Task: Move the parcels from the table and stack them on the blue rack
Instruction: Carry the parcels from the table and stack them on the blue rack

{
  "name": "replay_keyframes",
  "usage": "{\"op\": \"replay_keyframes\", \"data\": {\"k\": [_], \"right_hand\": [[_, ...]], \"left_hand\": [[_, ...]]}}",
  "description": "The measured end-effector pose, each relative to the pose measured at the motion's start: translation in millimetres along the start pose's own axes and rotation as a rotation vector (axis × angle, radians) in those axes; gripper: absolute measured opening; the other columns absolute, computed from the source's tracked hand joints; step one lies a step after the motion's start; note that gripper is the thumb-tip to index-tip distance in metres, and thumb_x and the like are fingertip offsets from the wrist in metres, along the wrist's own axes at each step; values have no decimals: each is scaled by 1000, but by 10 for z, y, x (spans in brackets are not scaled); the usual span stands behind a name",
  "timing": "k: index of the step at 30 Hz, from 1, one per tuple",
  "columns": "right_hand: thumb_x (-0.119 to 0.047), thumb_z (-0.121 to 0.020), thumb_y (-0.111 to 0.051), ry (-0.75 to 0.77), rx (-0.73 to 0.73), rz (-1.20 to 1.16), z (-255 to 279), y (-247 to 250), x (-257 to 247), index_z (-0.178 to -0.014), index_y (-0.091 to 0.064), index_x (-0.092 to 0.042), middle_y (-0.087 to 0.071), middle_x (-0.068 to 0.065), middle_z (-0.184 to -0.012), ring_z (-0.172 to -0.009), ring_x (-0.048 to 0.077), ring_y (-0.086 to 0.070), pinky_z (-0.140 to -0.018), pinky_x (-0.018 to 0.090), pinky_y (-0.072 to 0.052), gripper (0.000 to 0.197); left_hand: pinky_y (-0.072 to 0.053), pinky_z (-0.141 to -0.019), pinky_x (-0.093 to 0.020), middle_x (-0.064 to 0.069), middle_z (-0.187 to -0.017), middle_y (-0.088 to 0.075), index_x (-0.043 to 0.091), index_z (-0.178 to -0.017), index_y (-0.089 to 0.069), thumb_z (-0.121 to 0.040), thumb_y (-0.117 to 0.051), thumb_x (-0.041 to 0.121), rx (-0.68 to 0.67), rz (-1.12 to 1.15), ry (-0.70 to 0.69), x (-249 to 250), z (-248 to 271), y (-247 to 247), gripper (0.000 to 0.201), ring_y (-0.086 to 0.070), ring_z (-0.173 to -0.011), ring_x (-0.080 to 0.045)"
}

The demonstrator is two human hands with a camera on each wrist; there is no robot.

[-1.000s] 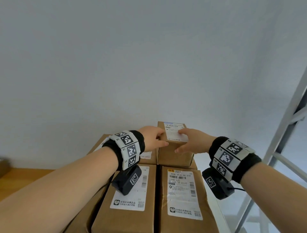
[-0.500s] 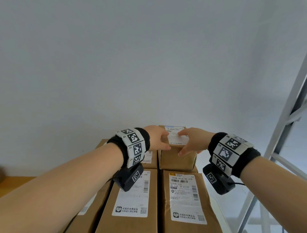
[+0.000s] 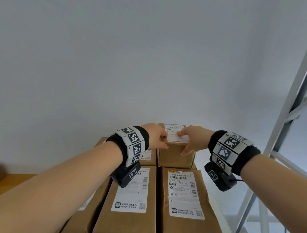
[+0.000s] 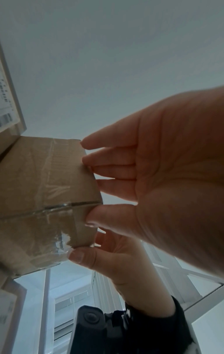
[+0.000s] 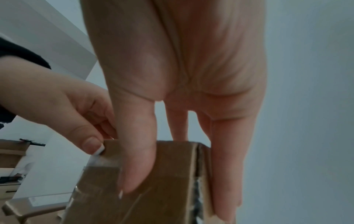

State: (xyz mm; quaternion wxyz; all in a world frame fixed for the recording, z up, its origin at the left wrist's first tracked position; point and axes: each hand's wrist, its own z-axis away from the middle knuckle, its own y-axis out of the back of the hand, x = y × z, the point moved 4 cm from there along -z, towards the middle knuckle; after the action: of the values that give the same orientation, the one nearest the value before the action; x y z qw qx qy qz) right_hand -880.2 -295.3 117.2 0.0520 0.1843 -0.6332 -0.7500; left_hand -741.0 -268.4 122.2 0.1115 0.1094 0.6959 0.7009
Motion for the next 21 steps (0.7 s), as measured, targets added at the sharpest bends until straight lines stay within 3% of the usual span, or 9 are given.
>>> {"op": "replay_keyframes", "data": {"k": [8,15,21], "right_hand": [[-23,-76,-77,8,6,45,23,4,-13,-146,-31,-21,-37,3,-140,-109,21,-53,-77,25,-56,84],[-27,-80,-73,18,21,106,79,-24,-41,-147,-27,-20,-39,5,-142,-119,23,-49,-91,27,-45,82],[-29,-85,-67,17,35,79,117,-88,-16,-144,-29,-14,-40,8,-143,-127,25,-43,-101,31,-37,71]], "left_hand": [[-38,-100,-32,-3,-138,-48,17,-141,-38,-93,-49,44,-7,-25,16,5,-14,-9,57,-46,-123,-20],[-38,-101,-32,-5,-138,-47,15,-142,-36,-95,-47,39,-10,-24,35,55,43,-33,54,-46,-123,-20],[-43,-97,-37,-9,-129,-50,8,-130,-47,-92,-54,33,13,41,72,108,66,-57,46,-51,-114,-24]]}}
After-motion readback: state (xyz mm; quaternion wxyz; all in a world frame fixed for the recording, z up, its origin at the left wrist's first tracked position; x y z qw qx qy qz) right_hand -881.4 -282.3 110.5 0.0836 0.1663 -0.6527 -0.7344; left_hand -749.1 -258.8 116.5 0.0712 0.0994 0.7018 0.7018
